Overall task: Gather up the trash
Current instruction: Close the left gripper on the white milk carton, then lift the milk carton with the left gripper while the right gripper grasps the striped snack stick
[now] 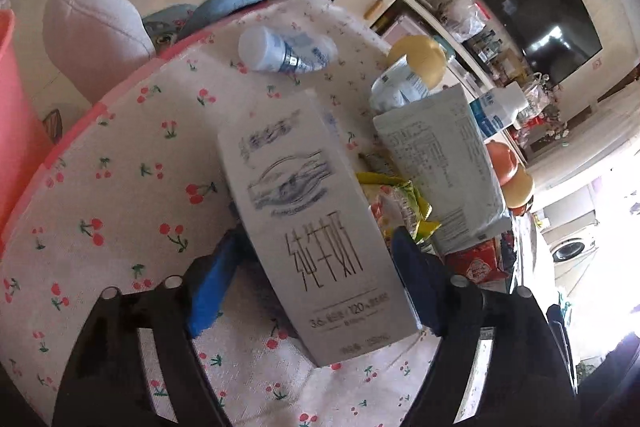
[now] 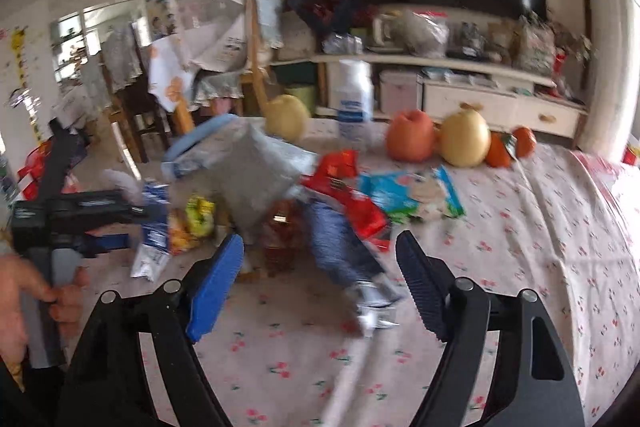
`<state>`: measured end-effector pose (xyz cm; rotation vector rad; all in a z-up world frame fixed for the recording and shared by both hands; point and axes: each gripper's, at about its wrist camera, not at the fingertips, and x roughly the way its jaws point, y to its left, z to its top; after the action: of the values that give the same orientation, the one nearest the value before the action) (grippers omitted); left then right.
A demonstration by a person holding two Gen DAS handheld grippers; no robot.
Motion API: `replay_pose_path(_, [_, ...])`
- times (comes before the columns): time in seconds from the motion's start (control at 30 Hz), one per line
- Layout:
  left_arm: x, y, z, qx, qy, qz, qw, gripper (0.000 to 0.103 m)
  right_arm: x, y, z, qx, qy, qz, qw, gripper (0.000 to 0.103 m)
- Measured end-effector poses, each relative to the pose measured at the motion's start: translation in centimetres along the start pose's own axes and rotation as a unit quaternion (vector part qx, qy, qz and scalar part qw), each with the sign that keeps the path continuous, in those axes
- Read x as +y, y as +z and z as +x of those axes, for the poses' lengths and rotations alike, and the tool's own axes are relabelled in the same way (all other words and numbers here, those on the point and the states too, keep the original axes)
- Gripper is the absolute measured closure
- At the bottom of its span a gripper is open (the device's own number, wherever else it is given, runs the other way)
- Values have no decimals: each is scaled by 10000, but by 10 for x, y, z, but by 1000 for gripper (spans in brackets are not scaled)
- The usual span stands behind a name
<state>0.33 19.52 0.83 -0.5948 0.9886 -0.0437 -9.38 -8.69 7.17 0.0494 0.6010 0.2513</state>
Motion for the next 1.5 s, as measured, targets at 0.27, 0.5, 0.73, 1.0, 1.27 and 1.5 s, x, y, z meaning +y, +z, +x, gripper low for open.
replay_pose_path(0.27, [2,0,-4,-41,-29,102,9999,36,51,-4,25,352,648,-410,9964,28])
replay_pose_path(0.5, [2,-1,-11,-64,-148,237,9996,38,72,-9,64,834,620,-605,9927,48])
replay_pose_path(0.73, [4,0,-22,-163,-209,332,9991,38,77,-5,109,1291,408,-582,9891,66])
replay_pose_path(1.0, [4,1,-32,-228,-357,381,9984,38,85,-8,125,1515,258,-838,9846,75])
replay_pose_path(1.27, [6,3,-51,-465,-452,418,9970,38,85,-9,105,1251,64,-959,9875,78])
replay_pose_path(1.5, [11,5,-72,-785,-379,488,9950,38,82,-11,68,873,12,-731,9935,82])
